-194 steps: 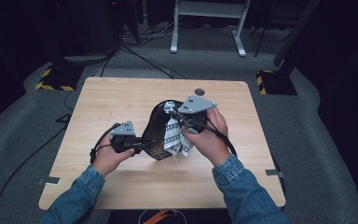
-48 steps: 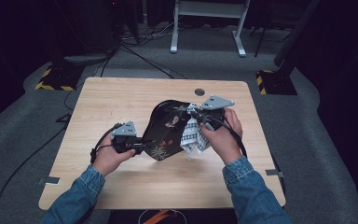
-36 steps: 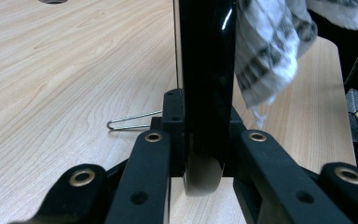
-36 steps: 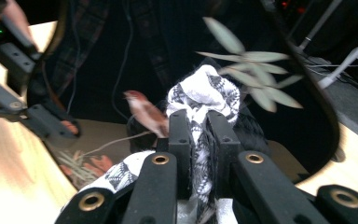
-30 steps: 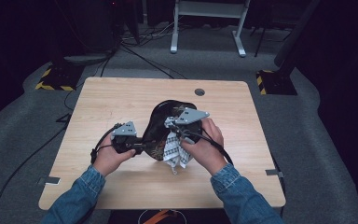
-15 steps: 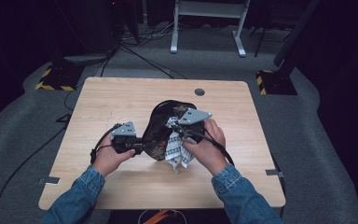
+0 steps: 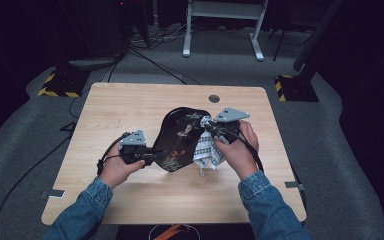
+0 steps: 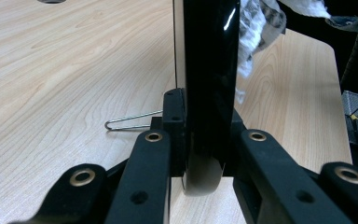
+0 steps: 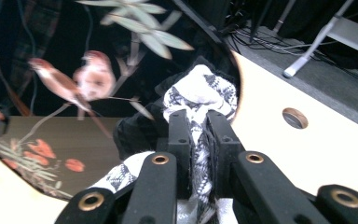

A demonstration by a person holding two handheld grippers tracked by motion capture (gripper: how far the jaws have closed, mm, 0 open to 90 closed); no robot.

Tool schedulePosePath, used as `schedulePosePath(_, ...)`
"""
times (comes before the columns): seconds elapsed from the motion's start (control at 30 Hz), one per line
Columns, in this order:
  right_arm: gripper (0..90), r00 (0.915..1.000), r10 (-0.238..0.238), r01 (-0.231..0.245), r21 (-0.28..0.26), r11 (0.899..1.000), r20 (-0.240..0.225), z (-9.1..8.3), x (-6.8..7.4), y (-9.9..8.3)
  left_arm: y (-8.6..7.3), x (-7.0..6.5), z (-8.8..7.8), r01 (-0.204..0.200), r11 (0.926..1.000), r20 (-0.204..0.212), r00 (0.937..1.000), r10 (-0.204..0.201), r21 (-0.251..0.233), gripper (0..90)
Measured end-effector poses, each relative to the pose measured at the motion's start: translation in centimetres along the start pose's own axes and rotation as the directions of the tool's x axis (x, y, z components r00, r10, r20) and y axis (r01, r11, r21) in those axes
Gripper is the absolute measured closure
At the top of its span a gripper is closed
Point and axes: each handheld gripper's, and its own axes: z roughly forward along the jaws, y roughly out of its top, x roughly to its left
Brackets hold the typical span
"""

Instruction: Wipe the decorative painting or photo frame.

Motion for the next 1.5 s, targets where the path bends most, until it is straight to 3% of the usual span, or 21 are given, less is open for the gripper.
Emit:
schedulePosePath(0.17, 82.8, 0.9998, 0.018, -0.018, -0.003, 1.0, 0.01, -0.1, -0.5, -0.2, 0.0, 0.0, 0.0, -0.002, 1.0, 0.0, 1.0, 0.002, 0.002, 79.7)
schedulePosePath(0.37, 82.7, 0.9998, -0.021, 0.021, 0.008, 1.0, 0.002, 0.2, 0.7, -0.1, 0.0, -0.1, 0.0, -0.001, 1.0, -0.001, 1.0, 0.001, 0.003, 79.7)
schedulePosePath(0.5, 82.6, 0.9952, -0.088, 0.088, 0.008, 0.996, -0.042, 0.8, 3.0, 0.2, 0.0, -0.1, 0.1, 0.007, 1.0, 0.005, 1.0, -0.007, 0.001, 79.1)
schedulePosePath(0.7, 82.6, 0.9888, -0.129, 0.13, 0.012, 0.991, -0.075, 1.2, 4.8, 0.4, 0.0, -0.1, 0.1, 0.006, 1.0, 0.002, 1.0, -0.006, 0.004, 79.1)
schedulePosePath(0.87, 82.6, 0.978, -0.169, 0.171, 0.005, 0.985, -0.121, 1.7, 6.7, 0.7, 0.0, -0.1, 0.1, 0.002, 1.0, 0.002, 1.0, -0.002, 0.004, 79.4)
schedulePosePath(1.03, 82.6, 0.9713, -0.187, 0.188, -0.003, 0.982, -0.147, 1.9, 7.7, 0.9, 0.0, 0.0, 0.0, 0.004, 1.0, -0.002, 1.0, -0.004, 0.004, 79.9)
schedulePosePath(1.17, 82.6, 0.9716, -0.174, 0.175, -0.006, 0.984, -0.161, 1.9, 7.6, 0.8, 0.0, 0.0, 0.0, 0.001, 1.0, -0.002, 1.0, -0.001, 0.003, 80.0)
schedulePosePath(1.5, 82.6, 0.9879, -0.115, 0.117, 0.017, 0.993, -0.104, 1.5, 4.9, 0.0, -0.1, 0.0, 0.0, 0.007, 1.0, 0.007, 0.9999, -0.007, -0.001, 79.4)
